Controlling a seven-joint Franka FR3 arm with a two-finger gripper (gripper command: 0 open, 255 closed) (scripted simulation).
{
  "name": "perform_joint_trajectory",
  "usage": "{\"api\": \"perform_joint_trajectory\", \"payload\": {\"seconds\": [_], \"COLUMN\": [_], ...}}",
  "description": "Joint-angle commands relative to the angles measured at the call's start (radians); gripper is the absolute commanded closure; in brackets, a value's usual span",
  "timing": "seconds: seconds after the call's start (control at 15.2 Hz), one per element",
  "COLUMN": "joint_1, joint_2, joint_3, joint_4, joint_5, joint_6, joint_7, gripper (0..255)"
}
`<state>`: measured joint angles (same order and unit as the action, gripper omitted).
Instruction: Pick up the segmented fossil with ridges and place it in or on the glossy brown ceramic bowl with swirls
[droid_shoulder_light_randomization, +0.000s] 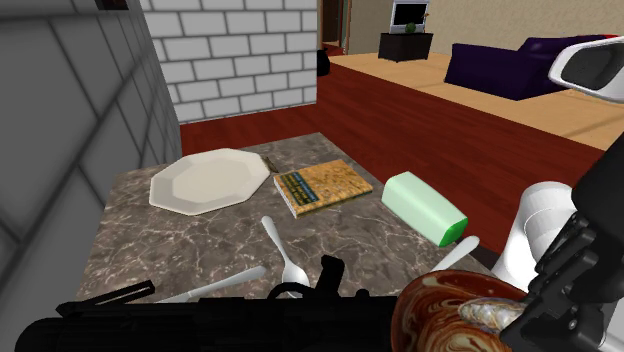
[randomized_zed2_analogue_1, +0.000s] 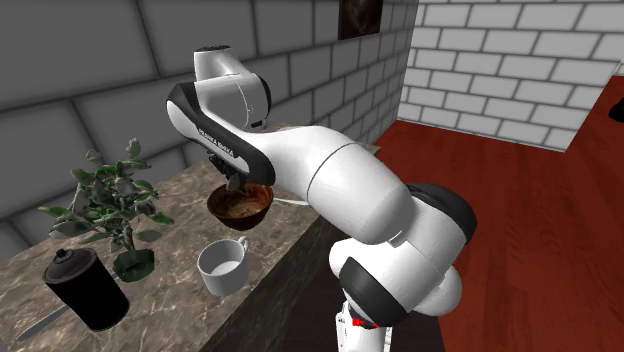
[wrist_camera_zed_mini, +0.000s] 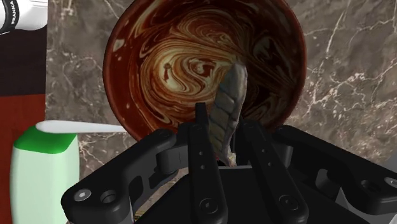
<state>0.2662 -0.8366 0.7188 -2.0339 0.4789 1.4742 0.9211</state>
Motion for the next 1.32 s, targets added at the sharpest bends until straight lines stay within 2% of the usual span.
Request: {"api": "perform_joint_trajectory", "payload": {"seconds": [0.0,0.2,0.73,0.79,1.12,1.25], "joint_1": [0.006,0.016,0.016,0.016,0.016,0.007], "joint_2": [-0.012,-0.031,-0.031,-0.031,-0.031,-0.01], "joint_3": [0.005,0.017,0.017,0.017,0.017,-0.003], "joint_4": [-0.031,-0.086,-0.086,-0.086,-0.086,-0.011], "joint_5": [0.008,0.023,0.023,0.023,0.023,0.004], "joint_6": [0.02,0.058,0.058,0.058,0.058,0.001], "joint_7": [-0.004,-0.01,-0.01,-0.01,-0.01,0.0], "gripper": [255,255,255,0,0,0]}}
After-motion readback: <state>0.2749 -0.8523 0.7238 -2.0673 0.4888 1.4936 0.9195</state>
